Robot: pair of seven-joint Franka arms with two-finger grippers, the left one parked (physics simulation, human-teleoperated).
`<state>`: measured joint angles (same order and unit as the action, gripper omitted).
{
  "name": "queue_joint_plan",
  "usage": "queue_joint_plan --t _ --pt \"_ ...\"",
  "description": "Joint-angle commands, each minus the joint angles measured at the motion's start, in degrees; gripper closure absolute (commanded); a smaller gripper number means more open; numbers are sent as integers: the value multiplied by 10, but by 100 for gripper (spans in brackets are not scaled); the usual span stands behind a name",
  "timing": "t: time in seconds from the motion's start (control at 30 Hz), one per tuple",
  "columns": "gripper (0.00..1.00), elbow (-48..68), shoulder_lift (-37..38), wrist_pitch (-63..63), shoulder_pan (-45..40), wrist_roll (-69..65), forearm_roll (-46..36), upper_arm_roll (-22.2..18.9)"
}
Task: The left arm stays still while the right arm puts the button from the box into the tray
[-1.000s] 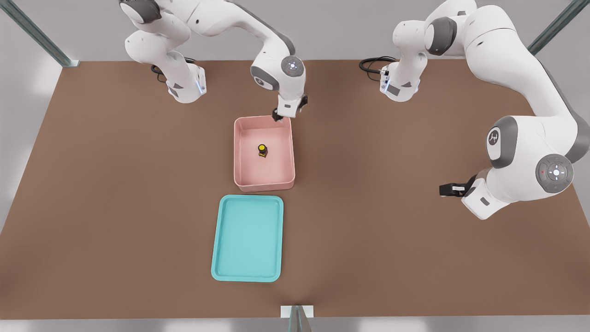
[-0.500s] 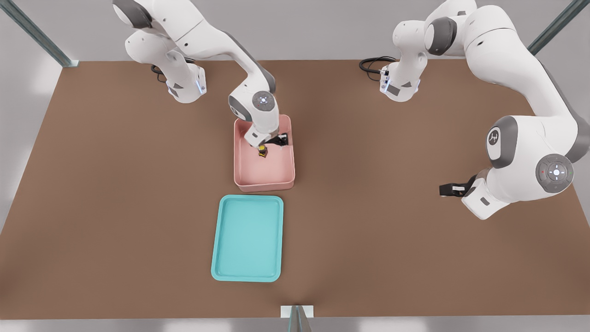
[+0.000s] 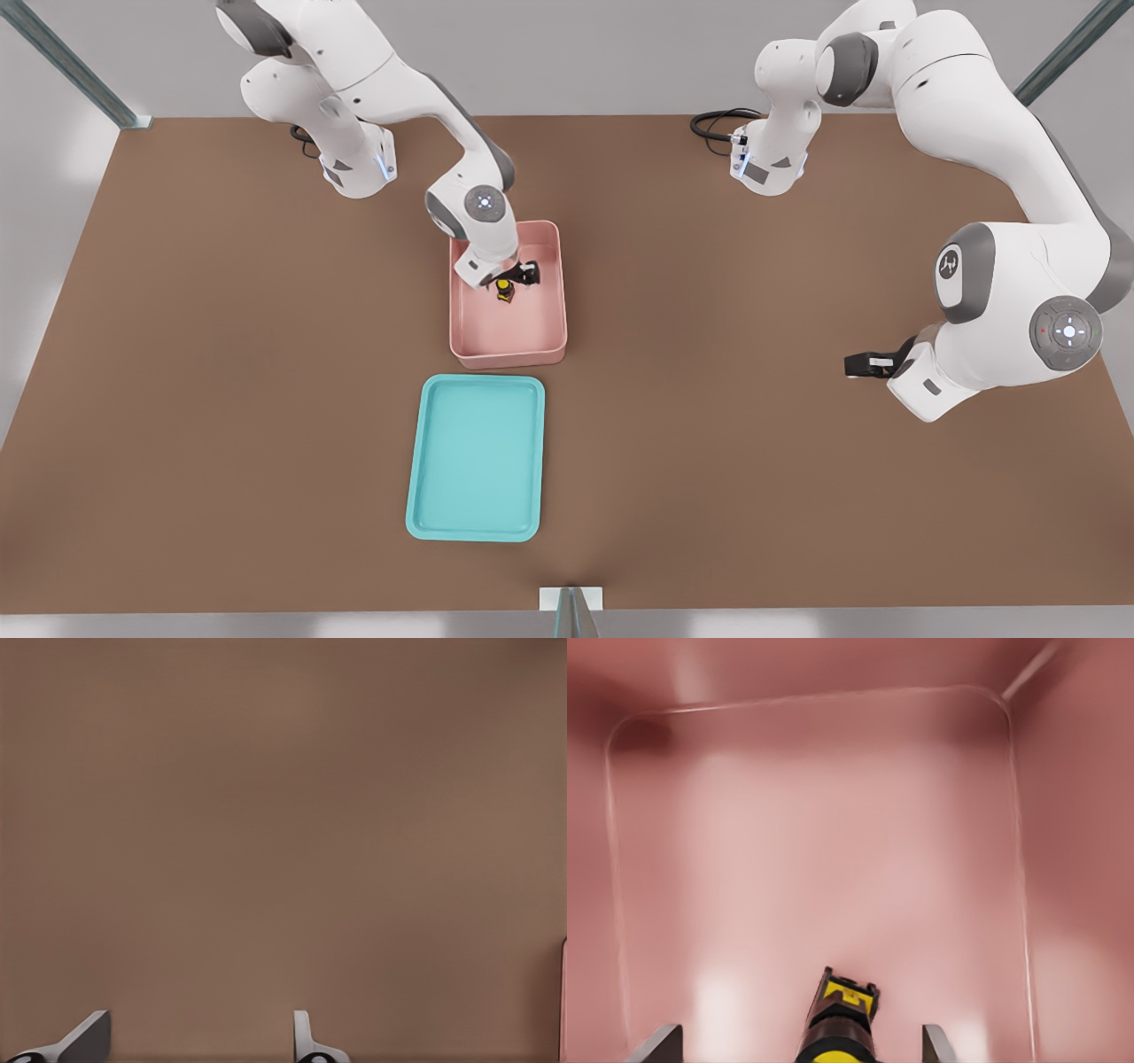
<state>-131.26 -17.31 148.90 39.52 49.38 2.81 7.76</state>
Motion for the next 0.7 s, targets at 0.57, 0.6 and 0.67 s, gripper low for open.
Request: queue_joint_plan --t 0.57,0.6,0.67 --pt "31 -33 -29 97 7 -38 0 3" --pt "40 -32 -28 97 7 -38 0 2" --pt "53 -32 -28 95 7 -36 0 1"
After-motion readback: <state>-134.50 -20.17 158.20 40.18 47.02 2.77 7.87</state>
